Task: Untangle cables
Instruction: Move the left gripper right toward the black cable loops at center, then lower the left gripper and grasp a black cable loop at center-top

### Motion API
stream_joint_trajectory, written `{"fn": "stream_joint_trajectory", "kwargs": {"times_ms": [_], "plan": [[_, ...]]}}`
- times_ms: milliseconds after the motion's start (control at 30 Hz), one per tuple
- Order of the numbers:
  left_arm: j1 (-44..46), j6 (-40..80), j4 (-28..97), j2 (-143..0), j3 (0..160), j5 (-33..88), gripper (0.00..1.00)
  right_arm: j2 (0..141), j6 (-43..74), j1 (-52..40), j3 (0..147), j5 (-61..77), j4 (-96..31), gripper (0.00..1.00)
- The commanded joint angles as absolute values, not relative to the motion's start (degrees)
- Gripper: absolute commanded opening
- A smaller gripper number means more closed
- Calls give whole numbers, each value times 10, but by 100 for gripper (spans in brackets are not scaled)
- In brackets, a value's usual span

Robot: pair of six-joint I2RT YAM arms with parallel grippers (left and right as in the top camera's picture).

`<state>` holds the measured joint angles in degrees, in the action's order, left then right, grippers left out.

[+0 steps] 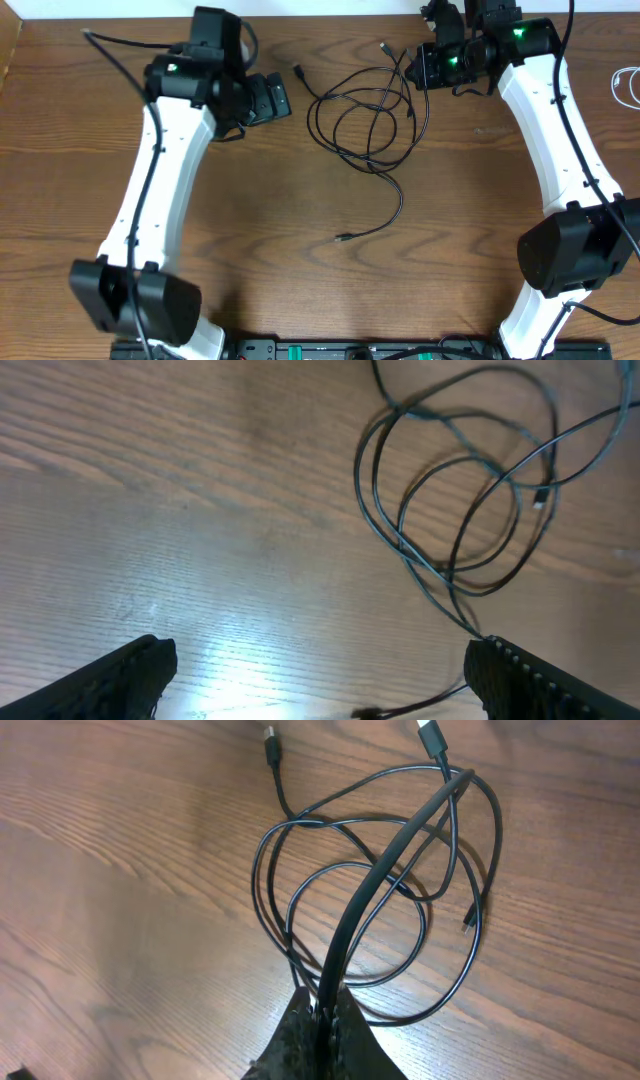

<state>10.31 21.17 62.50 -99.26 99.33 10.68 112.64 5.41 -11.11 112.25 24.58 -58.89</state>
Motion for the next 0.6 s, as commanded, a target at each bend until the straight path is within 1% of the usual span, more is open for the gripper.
{"fn": "stream_joint_trajectory", "kwargs": {"times_ms": [0,300,567], "plan": [[114,209,615,-1010,985,114,98,1119,46,-113,1126,247,-589,1],[114,206,611,-1014,985,113,98,1119,61,-117,1126,257,-588,1],[120,206,583,-1042,985,114,98,1121,61,-133,1126,256,-625,1]]}}
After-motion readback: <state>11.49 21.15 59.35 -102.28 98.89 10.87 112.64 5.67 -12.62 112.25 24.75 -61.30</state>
